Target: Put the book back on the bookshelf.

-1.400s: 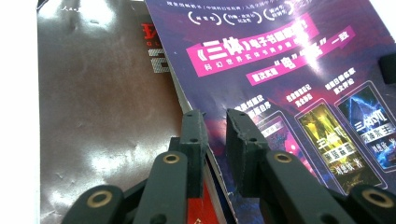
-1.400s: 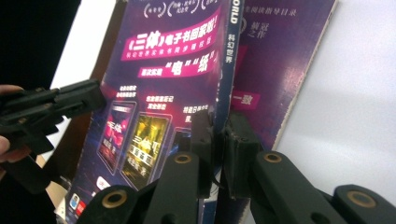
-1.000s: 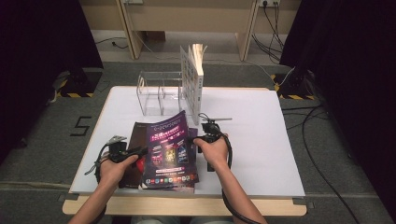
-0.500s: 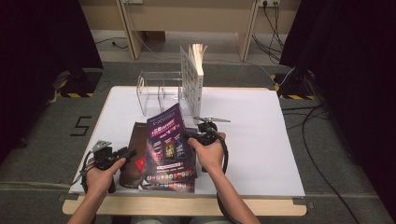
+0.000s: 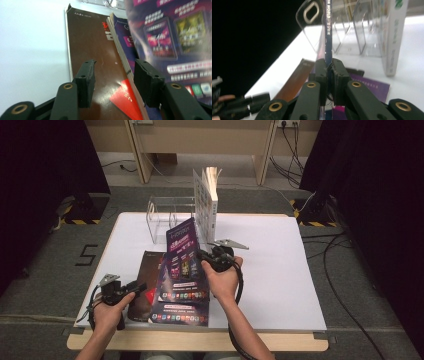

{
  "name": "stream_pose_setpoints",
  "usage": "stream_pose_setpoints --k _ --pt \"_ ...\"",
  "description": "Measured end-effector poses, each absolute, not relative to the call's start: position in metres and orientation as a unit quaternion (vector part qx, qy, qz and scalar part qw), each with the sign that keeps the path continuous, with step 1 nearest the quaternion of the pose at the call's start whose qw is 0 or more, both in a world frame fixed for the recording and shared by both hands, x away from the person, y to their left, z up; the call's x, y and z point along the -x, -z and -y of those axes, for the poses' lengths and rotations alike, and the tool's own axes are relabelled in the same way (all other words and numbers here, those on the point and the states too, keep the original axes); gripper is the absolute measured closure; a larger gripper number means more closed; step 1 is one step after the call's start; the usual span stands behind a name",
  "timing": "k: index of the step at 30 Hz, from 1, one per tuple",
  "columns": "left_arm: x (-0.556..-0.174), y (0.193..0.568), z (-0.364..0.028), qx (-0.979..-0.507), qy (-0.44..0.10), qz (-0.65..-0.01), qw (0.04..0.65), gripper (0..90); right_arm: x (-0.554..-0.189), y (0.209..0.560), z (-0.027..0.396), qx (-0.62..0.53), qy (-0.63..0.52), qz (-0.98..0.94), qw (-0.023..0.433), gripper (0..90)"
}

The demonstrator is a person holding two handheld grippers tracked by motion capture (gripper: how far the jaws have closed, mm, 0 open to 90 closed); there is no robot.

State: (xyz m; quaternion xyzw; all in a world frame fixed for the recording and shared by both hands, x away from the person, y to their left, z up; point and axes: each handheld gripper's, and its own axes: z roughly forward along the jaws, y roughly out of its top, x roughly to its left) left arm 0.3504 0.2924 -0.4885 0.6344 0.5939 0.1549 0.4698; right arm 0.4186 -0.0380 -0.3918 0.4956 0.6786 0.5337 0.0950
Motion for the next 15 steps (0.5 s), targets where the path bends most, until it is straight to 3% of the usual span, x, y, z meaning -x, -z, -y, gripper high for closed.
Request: stream_pose_setpoints --k 15 --pt "-0.352 0.492 -0.292 -0.634 -0.153 -0.597 0.467 50.6 -0.415 0.369 0.035 -0.484 -0.559 -0.657 0.146 85.3"
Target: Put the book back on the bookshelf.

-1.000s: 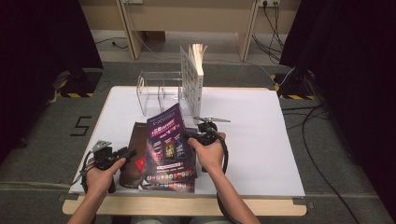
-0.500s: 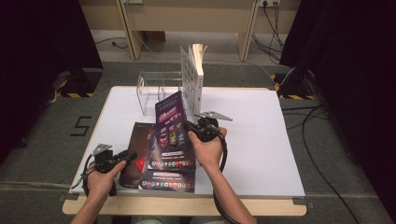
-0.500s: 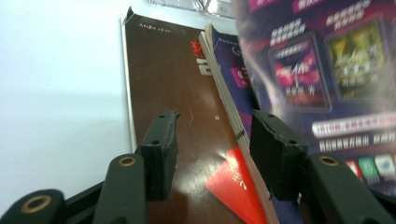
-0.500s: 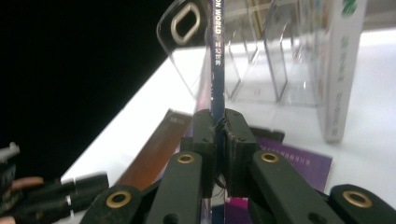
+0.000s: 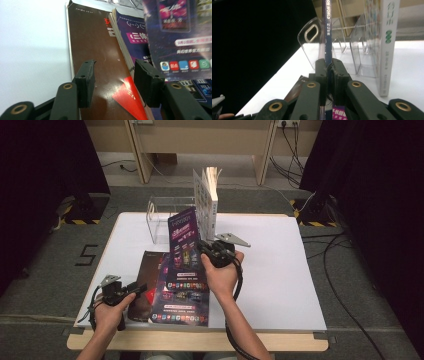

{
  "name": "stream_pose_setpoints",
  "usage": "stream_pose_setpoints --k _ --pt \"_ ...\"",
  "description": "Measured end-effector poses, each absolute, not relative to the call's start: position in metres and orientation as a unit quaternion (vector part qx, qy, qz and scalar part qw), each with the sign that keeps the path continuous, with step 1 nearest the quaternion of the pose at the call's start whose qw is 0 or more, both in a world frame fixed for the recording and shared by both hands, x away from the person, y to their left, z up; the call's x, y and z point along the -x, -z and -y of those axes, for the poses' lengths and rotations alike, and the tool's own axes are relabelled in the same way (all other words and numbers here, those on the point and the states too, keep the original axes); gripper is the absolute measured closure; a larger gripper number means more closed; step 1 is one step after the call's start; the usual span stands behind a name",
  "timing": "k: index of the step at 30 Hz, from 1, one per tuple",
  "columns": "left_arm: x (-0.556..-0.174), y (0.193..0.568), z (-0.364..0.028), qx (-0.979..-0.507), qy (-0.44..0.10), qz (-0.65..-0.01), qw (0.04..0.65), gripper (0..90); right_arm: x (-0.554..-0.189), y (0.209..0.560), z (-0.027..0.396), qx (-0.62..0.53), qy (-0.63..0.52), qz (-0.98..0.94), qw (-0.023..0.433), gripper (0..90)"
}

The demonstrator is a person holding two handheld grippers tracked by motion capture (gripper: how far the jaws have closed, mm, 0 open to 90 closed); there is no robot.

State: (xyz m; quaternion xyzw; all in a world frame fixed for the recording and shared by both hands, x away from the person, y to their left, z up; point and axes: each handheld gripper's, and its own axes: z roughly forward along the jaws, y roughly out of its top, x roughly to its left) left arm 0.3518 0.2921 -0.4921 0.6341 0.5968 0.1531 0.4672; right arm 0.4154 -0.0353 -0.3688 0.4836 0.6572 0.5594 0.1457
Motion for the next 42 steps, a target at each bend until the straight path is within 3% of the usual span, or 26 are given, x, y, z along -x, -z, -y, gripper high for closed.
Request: stream_pose_setpoints --k 16,27,42 --pt "-0.352 0.494 -0.288 -0.636 -0.149 -0.595 0.468 50.6 -0.417 0.35 0.039 -0.479 -0.577 -0.636 0.183 85.2" --pt "-0.352 0.494 -0.287 -0.635 -0.147 -0.595 0.47 50.6 -0.426 0.339 0.03 -0.475 -0.589 -0.628 0.183 85.3" --pt "-0.352 0.495 -0.286 -0.636 -0.143 -0.594 0.471 50.5 -0.454 0.325 0.012 -0.475 -0.593 -0.619 0.199 85.2"
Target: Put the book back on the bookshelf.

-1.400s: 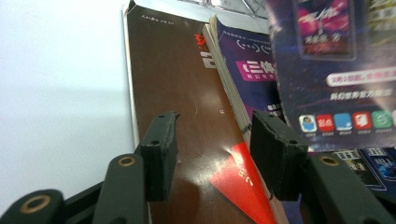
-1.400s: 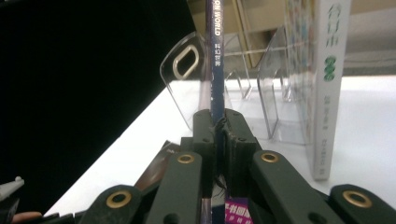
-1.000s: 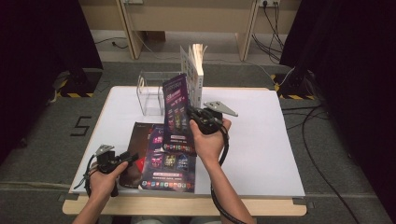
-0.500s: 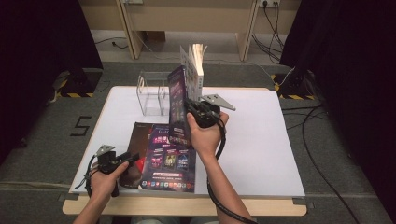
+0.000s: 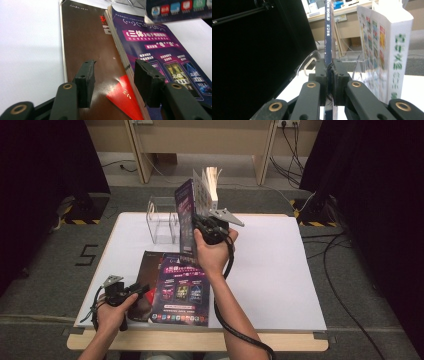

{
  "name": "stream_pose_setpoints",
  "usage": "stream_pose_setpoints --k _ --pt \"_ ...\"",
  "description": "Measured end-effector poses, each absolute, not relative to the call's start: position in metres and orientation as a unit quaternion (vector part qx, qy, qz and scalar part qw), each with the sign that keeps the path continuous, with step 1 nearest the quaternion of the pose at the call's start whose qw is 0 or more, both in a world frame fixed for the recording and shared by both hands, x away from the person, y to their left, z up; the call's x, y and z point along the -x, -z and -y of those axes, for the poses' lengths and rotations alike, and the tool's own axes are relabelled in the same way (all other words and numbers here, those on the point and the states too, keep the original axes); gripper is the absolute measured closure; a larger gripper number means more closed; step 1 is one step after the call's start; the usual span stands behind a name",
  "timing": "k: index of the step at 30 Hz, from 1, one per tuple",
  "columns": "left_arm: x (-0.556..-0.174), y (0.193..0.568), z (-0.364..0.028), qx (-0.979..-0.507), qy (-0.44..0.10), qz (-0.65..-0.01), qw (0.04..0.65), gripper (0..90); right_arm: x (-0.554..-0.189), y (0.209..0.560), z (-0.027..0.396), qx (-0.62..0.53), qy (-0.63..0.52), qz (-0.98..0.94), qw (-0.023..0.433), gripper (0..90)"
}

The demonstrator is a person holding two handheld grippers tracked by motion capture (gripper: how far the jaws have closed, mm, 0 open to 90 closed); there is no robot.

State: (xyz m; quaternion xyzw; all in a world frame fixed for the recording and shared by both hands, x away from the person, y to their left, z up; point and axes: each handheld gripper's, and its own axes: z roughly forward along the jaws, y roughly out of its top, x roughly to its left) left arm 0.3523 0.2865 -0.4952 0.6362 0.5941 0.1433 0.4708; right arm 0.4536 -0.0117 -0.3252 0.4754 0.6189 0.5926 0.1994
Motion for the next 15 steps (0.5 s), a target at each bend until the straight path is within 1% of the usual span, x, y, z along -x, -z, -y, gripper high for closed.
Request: stream_pose_setpoints --k 4,15 --pt "-0.353 0.496 -0.287 -0.637 -0.143 -0.594 0.47 50.4 -0.464 0.322 0.007 -0.479 -0.596 -0.613 0.2 85.2" --pt "-0.353 0.496 -0.287 -0.636 -0.141 -0.594 0.471 50.4 -0.492 0.312 -0.004 -0.478 -0.596 -0.604 0.227 85.2"
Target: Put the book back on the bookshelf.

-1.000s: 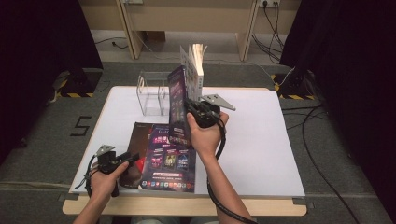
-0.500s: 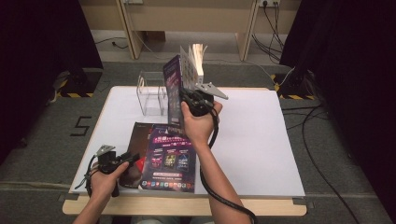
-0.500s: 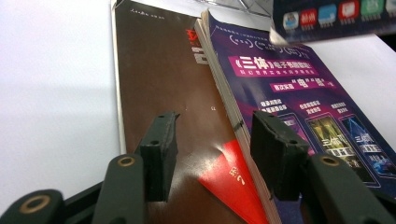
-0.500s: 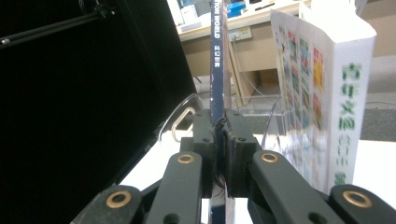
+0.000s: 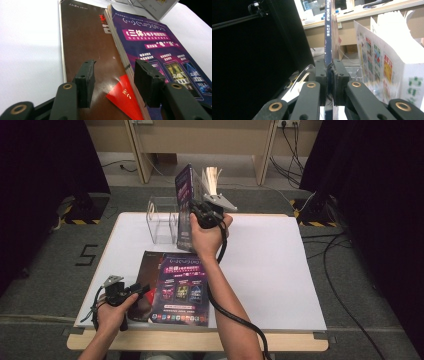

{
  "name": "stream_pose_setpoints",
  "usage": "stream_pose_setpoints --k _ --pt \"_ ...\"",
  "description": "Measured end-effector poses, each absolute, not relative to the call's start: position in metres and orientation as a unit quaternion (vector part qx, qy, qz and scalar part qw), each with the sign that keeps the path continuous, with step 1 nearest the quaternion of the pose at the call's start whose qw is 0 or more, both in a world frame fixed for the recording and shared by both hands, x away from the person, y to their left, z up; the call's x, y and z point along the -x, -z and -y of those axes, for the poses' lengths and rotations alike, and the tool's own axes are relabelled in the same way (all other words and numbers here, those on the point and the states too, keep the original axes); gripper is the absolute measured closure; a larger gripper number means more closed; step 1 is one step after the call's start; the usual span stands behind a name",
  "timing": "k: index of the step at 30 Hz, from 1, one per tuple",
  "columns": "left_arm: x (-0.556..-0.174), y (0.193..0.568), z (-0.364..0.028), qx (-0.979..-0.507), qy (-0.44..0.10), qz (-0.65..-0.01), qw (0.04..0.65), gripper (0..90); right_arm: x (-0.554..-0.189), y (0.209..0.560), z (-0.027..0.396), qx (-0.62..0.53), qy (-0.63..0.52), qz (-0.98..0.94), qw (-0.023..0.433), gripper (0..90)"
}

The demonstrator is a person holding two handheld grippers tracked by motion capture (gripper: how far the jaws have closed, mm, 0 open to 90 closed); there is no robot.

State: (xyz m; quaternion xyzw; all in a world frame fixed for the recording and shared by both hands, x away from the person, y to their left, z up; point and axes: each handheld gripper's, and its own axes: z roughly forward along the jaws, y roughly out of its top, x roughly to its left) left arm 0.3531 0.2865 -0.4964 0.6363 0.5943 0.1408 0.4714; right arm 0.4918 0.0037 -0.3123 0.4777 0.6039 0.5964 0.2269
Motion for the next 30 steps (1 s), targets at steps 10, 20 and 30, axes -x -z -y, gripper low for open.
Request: stream_pose_setpoints --k 10,20,30 --pt "-0.354 0.498 -0.287 -0.637 -0.138 -0.595 0.471 50.4 -0.51 0.324 -0.015 -0.491 -0.588 -0.603 0.224 85.2" --pt "-0.354 0.498 -0.287 -0.637 -0.136 -0.595 0.472 50.3 -0.52 0.336 -0.025 -0.493 -0.578 -0.606 0.235 85.1" --pt "-0.354 0.499 -0.287 -0.638 -0.135 -0.594 0.471 50.3 -0.523 0.345 -0.027 -0.491 -0.582 -0.599 0.249 85.1"
